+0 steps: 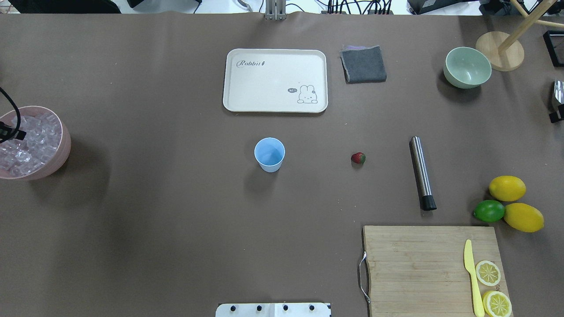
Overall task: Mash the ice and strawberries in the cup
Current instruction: 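Close the left gripper on a clear ice cube and lift it, then carry the ice cube with the left gripper to the light-blue cup, then open the left gripper to drop the ice cube into the cup, then move the left gripper back over the pink ice bowl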
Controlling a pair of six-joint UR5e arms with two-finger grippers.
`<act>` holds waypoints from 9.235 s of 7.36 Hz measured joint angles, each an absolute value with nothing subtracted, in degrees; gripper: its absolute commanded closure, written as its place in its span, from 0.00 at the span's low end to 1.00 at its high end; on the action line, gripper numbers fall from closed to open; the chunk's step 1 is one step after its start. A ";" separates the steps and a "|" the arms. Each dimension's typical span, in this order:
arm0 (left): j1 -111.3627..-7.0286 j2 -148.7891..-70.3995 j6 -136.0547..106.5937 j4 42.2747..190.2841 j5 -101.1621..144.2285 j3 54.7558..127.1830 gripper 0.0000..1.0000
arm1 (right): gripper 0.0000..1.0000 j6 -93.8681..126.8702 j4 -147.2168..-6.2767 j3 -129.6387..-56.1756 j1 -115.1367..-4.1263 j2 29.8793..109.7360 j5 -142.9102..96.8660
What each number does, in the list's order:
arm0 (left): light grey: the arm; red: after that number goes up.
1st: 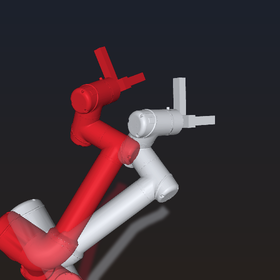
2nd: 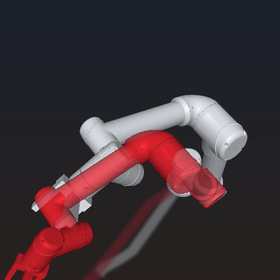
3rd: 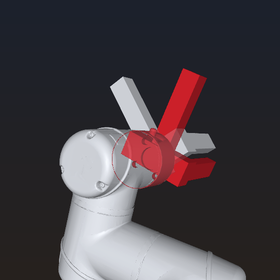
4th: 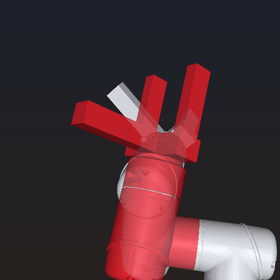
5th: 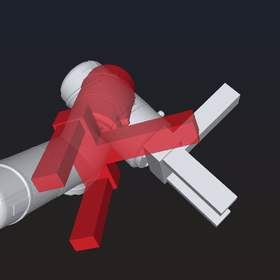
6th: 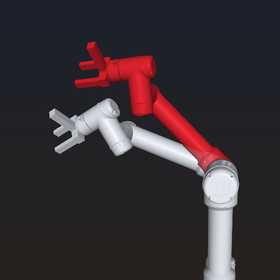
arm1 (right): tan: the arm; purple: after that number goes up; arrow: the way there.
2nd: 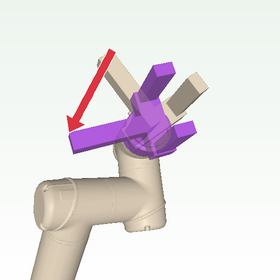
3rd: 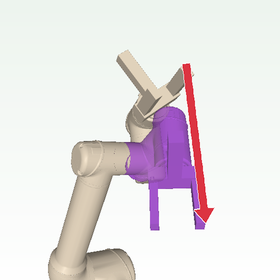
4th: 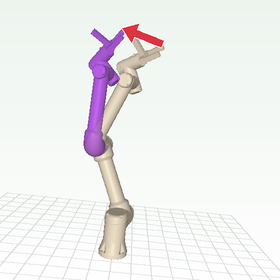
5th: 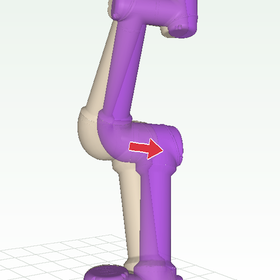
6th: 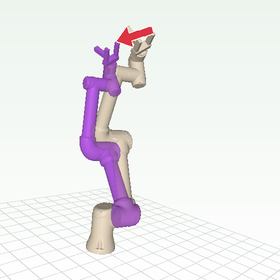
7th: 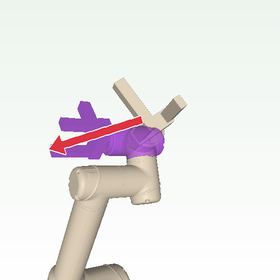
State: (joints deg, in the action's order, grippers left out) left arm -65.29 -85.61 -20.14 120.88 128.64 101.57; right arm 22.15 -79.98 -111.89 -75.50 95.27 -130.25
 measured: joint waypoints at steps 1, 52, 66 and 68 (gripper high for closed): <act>-65.90 -84.53 -17.04 120.41 128.03 101.28 0.16 | 0.00 22.15 -79.98 -111.89 -75.50 95.27 -130.25; -25.29 -124.35 -92.30 119.17 88.55 100.39 1.00 | 0.00 22.09 -79.45 -111.88 -74.97 95.27 -129.99; -44.68 -112.15 -41.52 86.65 113.71 112.86 0.01 | 0.00 22.17 -78.48 -111.72 -74.97 95.63 -130.07; -52.49 -104.29 -25.99 86.78 115.70 113.69 0.01 | 0.00 22.23 -77.98 -111.71 -74.97 95.97 -130.15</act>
